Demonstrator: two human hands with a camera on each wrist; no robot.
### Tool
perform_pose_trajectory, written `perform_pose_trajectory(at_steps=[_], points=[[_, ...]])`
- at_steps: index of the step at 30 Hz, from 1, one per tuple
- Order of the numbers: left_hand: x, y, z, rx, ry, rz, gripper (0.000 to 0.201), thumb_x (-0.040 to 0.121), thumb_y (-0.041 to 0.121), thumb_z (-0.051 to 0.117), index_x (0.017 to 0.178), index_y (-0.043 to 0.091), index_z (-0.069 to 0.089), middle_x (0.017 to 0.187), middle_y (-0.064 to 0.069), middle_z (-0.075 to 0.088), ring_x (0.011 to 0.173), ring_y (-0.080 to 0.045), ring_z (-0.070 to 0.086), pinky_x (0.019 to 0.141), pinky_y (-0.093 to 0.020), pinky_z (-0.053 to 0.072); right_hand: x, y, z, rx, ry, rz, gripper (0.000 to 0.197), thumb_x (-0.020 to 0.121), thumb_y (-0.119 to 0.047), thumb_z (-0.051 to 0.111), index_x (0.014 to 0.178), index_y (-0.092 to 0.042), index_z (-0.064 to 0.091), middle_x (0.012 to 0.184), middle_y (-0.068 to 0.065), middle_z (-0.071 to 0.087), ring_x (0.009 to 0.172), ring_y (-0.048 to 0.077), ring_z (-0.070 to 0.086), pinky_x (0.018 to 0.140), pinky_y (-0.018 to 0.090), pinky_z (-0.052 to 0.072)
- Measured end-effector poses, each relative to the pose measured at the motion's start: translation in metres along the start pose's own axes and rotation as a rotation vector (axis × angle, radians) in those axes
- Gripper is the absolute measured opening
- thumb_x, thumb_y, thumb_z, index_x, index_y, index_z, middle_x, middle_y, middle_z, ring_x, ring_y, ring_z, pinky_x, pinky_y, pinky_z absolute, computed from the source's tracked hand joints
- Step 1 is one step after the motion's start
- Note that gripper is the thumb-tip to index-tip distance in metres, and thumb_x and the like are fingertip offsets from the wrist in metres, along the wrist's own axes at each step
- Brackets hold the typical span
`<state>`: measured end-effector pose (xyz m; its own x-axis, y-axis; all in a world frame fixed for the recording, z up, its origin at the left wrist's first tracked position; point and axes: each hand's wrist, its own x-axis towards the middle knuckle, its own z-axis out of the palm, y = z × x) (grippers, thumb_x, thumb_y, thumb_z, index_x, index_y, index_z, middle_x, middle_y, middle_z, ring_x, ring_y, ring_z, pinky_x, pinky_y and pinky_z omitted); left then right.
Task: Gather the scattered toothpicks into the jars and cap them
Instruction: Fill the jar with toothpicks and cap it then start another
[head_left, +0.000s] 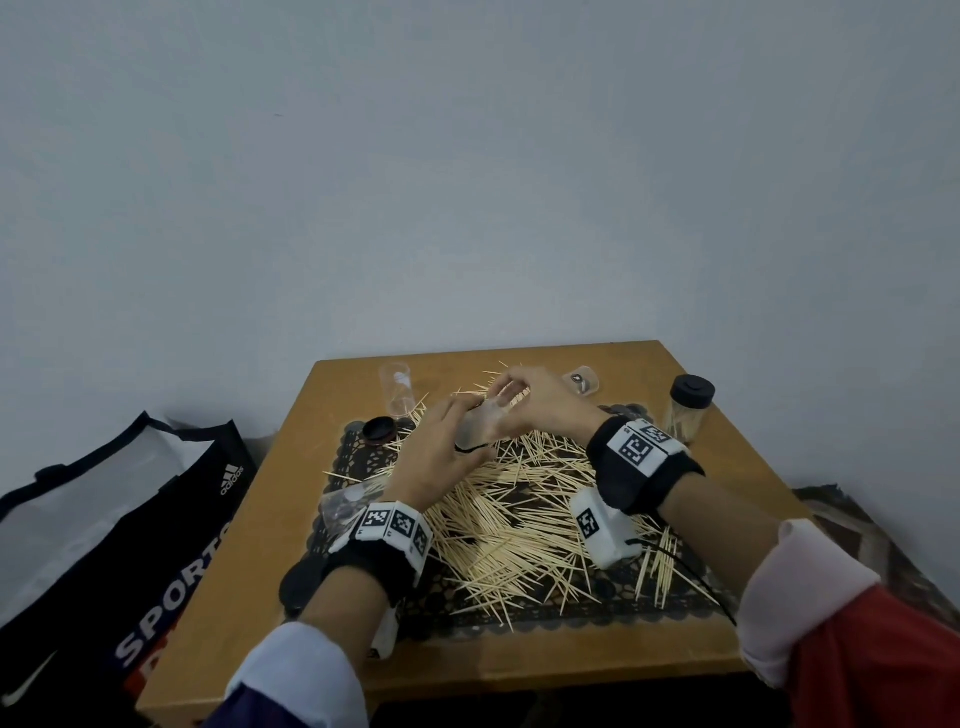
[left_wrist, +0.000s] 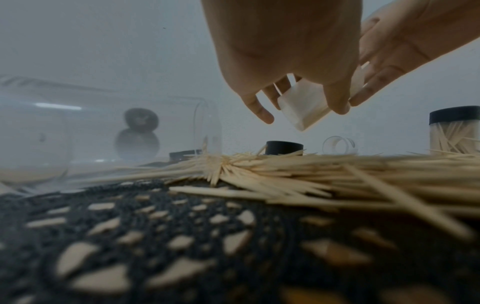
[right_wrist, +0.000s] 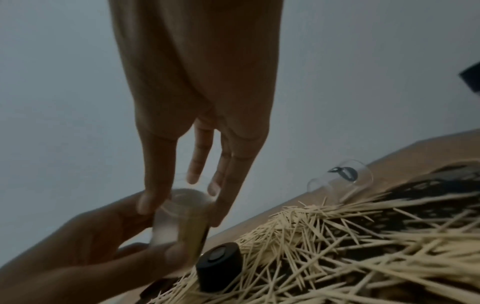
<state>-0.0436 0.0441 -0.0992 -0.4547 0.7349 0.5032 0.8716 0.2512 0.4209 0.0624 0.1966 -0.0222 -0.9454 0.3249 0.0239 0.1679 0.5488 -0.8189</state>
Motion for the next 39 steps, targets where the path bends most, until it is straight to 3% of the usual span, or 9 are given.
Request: perform_pose_trajectory(at_steps=[4,7,10,14,20,24,27,33,39], points=[[-0.002,0.001,0.000,0.057,0.004,-0.030,0.060,0.089,0.052,0.063,0.132,0.012,0.051,0.125,-0.001,0.058,0.108,-0.013,0.053,0.088,-0.026,0.044,0.002,0.004,-0.002,0.051,0.020,0.020,0.032,0.092,-0.019,0.063,0.122,-0.011,0.059,0.103,0.005,0.062,0.089,0.019,0.065,0.071,0.032,0.060],[-0.002,0.001,-0.002,0.072,-0.004,-0.078,0.064,0.089,0.055,0.061,0.135,0.012,0.050,0.127,-0.001,0.058,0.109,-0.015,0.055,0.088,-0.028,0.046,0.006,0.020,-0.006,-0.274,0.103,0.039,0.031,0.095,-0.023,0.059,0.124,-0.011,0.058,0.108,0.002,0.061,0.093,0.016,0.060,0.079,0.030,0.053],[-0.002,0.002,-0.003,0.103,0.004,-0.099,0.066,0.088,0.057,0.059,0.134,0.012,0.049,0.125,-0.002,0.059,0.109,-0.015,0.055,0.085,-0.027,0.045,0.010,0.035,-0.008,-0.532,-0.051,0.136,0.058,0.086,-0.032,0.070,0.137,-0.013,0.048,0.140,0.008,0.049,0.126,0.024,0.049,0.103,0.039,0.042],[-0.001,0.003,-0.004,0.124,-0.009,-0.117,0.066,0.088,0.059,0.058,0.134,0.012,0.050,0.126,-0.001,0.059,0.110,-0.015,0.055,0.083,-0.028,0.046,0.005,0.040,-0.004,-0.614,-0.269,0.221,0.089,0.081,-0.042,0.073,0.151,-0.013,0.027,0.155,0.009,0.031,0.141,0.027,0.032,0.114,0.041,0.030],[-0.002,0.005,-0.005,0.139,-0.013,-0.133,0.066,0.088,0.059,0.059,0.134,0.013,0.050,0.126,-0.001,0.059,0.110,-0.015,0.055,0.080,-0.025,0.042,0.009,0.044,0.010,-0.703,-0.220,0.187,0.075,0.074,-0.035,0.081,0.138,-0.018,0.046,0.140,0.004,0.050,0.127,0.023,0.047,0.104,0.043,0.041],[-0.001,0.006,-0.007,0.146,-0.015,-0.150,0.067,0.087,0.060,0.058,0.135,0.014,0.049,0.127,-0.001,0.058,0.111,-0.015,0.055,0.081,-0.026,0.042,0.011,0.041,0.010,-0.696,-0.113,0.170,0.084,0.072,-0.045,0.080,0.142,-0.021,0.041,0.143,0.005,0.045,0.130,0.025,0.044,0.106,0.046,0.039],[-0.002,0.005,-0.006,0.159,-0.025,-0.149,0.067,0.088,0.061,0.056,0.136,0.014,0.049,0.129,-0.001,0.058,0.112,-0.015,0.055,0.080,-0.025,0.042,0.013,0.043,0.012,-0.719,-0.202,0.176,0.085,0.076,-0.046,0.076,0.148,-0.027,0.032,0.151,0.003,0.036,0.137,0.026,0.035,0.110,0.050,0.033],[-0.002,0.005,-0.006,0.148,-0.033,-0.155,0.066,0.088,0.058,0.058,0.135,0.013,0.049,0.127,-0.002,0.059,0.110,-0.016,0.055,0.079,-0.026,0.042,0.013,0.036,0.012,-0.729,-0.233,0.129,0.066,0.081,-0.035,0.073,0.140,-0.026,0.046,0.135,0.001,0.052,0.122,0.020,0.049,0.099,0.042,0.043],[-0.002,0.005,-0.006,0.144,-0.038,-0.166,0.064,0.088,0.057,0.060,0.134,0.014,0.049,0.125,-0.001,0.059,0.109,-0.015,0.055,0.078,-0.025,0.041,0.013,0.046,0.024,-0.801,-0.316,0.112,0.094,0.068,-0.077,0.063,0.147,-0.034,0.033,0.149,0.005,0.033,0.134,0.028,0.034,0.106,0.053,0.036]])
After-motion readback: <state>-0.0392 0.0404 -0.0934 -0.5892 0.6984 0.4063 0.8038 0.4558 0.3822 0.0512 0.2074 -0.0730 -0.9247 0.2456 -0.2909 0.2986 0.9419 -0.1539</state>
